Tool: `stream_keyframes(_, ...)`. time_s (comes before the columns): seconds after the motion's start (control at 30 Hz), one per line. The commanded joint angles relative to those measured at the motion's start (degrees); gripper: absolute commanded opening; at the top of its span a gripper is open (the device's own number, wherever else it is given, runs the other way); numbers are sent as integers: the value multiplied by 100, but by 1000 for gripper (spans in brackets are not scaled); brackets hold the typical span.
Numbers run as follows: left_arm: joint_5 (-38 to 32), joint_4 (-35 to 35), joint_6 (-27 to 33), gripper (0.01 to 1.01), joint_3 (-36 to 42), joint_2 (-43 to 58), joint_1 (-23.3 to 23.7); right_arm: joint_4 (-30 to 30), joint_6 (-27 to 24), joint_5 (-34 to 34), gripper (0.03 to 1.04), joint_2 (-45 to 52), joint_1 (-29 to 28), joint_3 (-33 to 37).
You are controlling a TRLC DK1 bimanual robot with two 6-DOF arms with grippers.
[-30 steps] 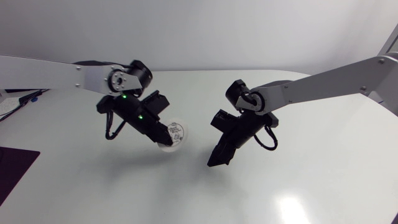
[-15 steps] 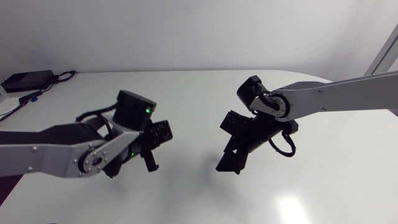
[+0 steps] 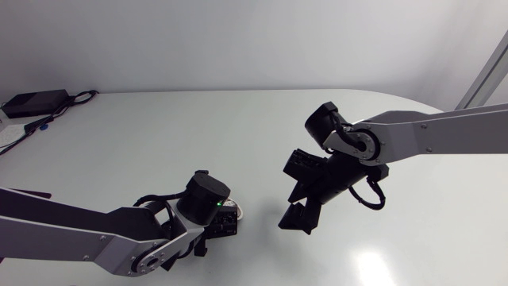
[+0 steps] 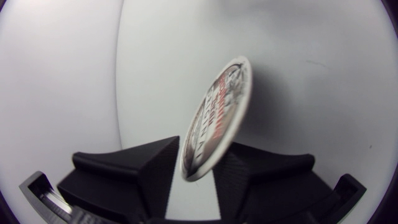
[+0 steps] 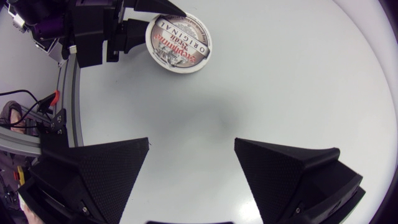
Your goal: Turn the coaster over.
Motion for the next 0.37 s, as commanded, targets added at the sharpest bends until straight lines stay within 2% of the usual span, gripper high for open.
stream_keyframes(0.0, -87, 92, 177, 995, -107, 4, -72, 19, 81, 72, 995, -165, 31, -154)
stream_keyframes(0.13, -79, -49, 186, 995, -142, -374, -55, 10, 125, 72, 995, -270, 49, -154)
stream_keyframes(0.33, 282, -928, -78, 990, -1, -1402, 191, 10, 204, 72, 995, -341, 119, -110)
